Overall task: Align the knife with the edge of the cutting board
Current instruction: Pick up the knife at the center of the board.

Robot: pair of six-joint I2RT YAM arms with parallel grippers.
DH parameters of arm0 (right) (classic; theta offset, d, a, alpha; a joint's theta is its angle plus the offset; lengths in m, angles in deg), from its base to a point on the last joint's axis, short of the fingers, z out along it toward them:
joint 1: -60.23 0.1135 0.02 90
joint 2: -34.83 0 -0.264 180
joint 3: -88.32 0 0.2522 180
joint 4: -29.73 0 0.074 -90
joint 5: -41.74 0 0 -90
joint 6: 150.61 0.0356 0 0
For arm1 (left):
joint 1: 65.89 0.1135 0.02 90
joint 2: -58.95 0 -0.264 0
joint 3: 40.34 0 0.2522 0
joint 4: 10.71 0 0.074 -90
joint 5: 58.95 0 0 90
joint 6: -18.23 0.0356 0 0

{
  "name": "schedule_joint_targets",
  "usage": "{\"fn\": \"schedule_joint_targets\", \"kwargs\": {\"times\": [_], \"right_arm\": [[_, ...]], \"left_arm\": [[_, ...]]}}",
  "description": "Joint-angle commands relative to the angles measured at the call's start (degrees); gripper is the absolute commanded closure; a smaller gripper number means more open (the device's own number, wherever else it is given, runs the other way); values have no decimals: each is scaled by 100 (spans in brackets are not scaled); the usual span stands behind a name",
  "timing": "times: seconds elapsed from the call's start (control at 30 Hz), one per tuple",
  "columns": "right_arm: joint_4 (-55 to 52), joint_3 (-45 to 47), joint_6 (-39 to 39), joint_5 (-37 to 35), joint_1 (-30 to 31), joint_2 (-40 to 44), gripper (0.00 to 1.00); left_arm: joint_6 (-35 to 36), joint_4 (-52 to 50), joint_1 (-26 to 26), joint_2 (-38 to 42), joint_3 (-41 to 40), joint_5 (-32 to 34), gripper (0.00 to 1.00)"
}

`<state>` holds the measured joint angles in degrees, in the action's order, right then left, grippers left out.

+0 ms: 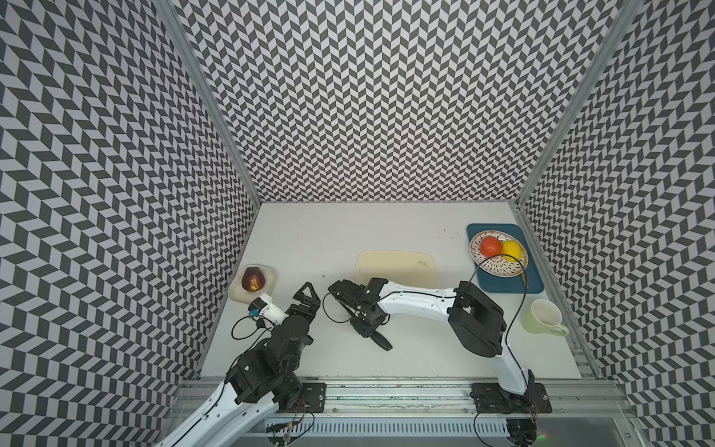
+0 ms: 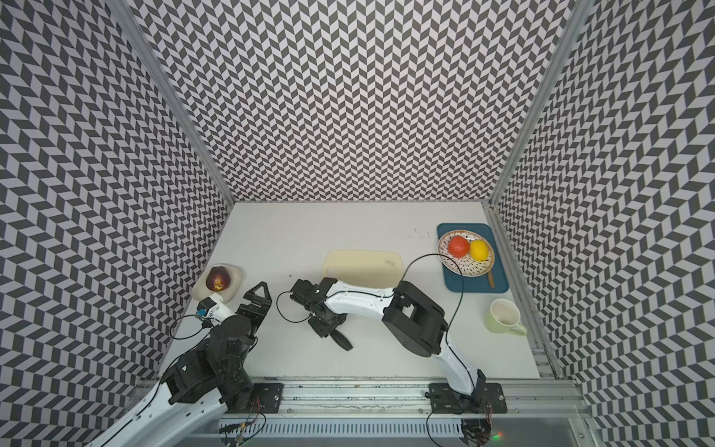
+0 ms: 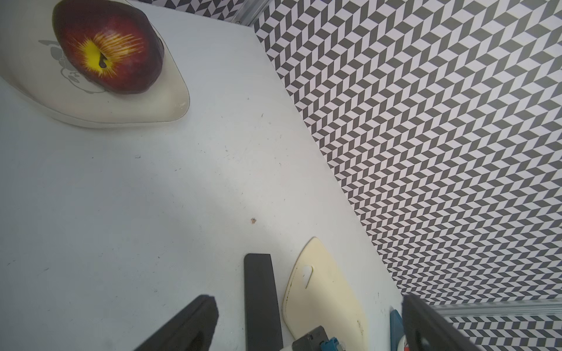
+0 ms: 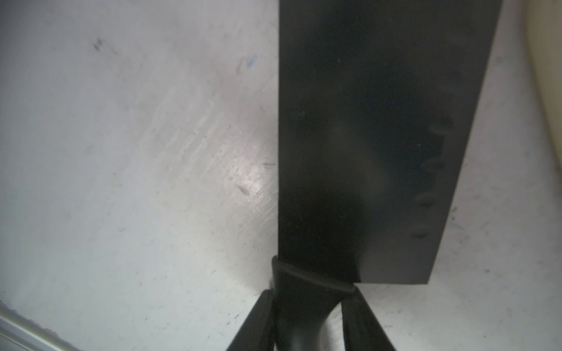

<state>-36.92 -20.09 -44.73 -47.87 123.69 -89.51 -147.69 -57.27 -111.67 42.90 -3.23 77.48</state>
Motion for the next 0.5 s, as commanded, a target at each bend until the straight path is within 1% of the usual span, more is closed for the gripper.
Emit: {"fn": "schedule_joint_targets", "kwargs": {"times": [0.0, 0.13, 0.27, 0.47], "right_arm": [[-69, 154, 2, -151, 7, -493, 68], [-7, 84, 24, -227, 76, -373, 77], [106, 43, 93, -276, 216, -125, 78], [256, 44, 313, -605, 307, 327, 80]], "left_arm": [[110, 38, -36, 92, -72, 32, 0], [145, 79, -36, 153, -103, 21, 0], [148, 67, -36, 156, -103, 24, 0], [99, 2, -36, 245, -105, 74, 0]]}}
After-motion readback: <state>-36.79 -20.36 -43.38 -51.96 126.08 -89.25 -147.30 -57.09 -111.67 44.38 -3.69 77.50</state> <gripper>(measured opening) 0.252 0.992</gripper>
